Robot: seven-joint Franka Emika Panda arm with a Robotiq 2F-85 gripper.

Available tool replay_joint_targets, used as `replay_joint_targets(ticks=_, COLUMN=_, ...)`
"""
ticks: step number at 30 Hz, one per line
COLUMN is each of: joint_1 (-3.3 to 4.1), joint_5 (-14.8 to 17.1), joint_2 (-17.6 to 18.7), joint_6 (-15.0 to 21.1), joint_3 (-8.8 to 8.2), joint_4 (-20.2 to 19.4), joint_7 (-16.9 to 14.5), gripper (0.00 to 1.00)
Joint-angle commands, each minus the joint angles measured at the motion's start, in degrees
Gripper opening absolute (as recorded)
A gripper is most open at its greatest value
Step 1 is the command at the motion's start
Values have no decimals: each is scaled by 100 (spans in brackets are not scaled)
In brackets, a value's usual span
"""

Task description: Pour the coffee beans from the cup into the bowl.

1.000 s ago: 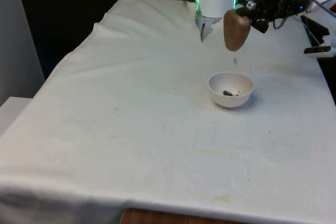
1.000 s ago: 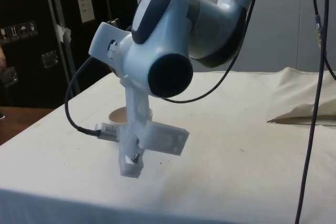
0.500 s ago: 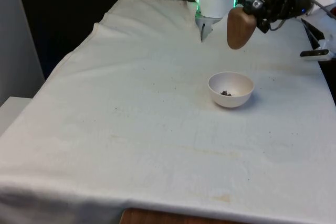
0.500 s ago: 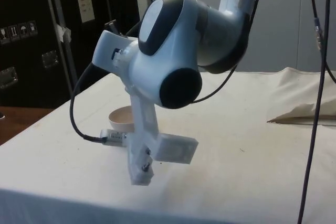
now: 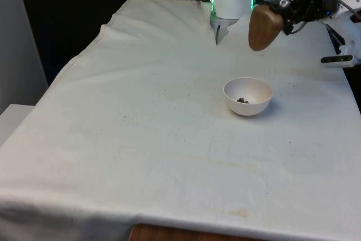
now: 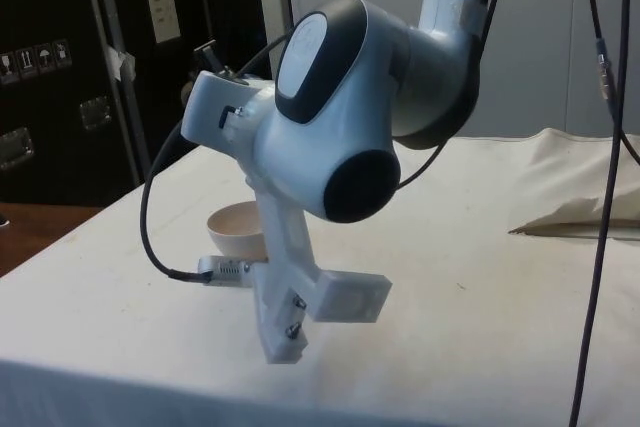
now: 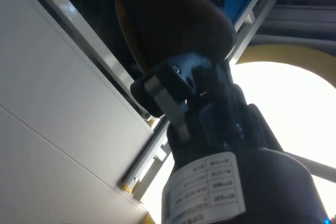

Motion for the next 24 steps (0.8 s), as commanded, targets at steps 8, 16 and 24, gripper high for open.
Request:
replay_joint_targets(ticks=8, joint_1=0, joint_5=-6, joint_2=0, joint_6=0, joint_3=-6, joint_4=-6, joint_7=6, gripper=0)
replay_joint_targets(ticks=16, joint_1=-57, joint_5=34, joint_2=-34, joint_6=69, joint_3=11, joint_4=-23, joint_7=235, gripper=0)
replay_joint_targets(ticks=24, joint_1=-155, joint_5=74, joint_2=-109, joint_6=155, joint_3=6, joint_4=-80, joint_7=527, gripper=0)
